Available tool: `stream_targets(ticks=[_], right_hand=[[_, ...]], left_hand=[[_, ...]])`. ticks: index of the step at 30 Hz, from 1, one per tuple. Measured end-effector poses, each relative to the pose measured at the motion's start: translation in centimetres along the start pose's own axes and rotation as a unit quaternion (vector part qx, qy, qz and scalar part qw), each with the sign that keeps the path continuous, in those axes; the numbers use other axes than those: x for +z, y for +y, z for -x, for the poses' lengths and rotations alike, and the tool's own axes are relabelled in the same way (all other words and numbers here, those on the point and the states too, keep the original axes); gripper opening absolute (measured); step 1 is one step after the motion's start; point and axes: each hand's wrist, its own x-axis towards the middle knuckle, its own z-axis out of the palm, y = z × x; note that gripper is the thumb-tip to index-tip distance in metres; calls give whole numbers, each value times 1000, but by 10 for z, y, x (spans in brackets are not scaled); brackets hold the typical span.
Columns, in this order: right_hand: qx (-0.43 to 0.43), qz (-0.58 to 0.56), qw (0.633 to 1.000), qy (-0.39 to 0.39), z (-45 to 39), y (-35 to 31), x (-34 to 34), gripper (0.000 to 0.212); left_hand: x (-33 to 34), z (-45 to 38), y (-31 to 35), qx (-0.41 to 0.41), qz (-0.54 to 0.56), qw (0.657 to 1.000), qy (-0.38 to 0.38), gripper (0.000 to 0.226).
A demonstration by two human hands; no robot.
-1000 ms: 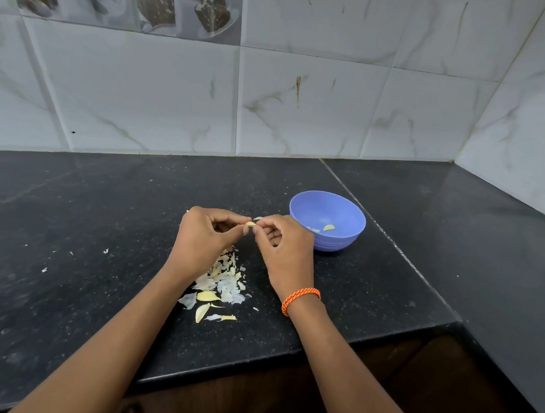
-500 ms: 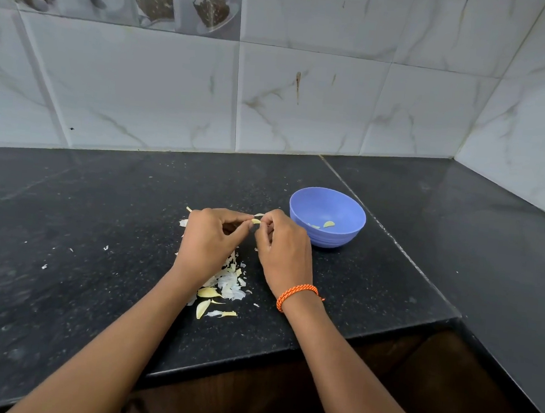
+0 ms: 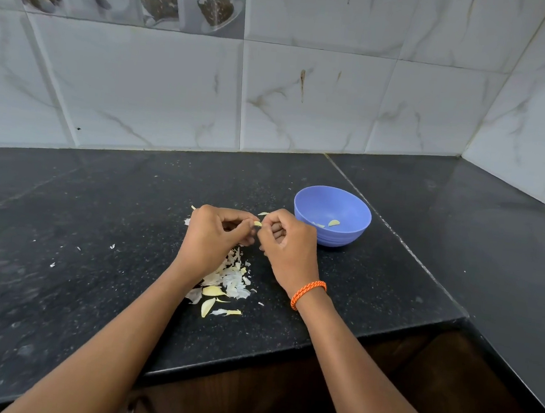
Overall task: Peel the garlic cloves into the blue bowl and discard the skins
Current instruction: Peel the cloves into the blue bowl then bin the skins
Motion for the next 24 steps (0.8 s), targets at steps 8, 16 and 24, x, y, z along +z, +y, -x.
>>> stream_targets(ticks=[8,16,24], right_hand=[[33,-99,995,3,1,-4,-6,9],[109,-251,960,-51,-3,-5,-5,16],[132,-307,941,-59,-4,-1,-7,16]], left_hand=[[1,-2,-2,5,57,997,-46,17],[-3,-1,6,-16,142,987,-71,23],[-3,-4,5,-38,155,987,-10,16]])
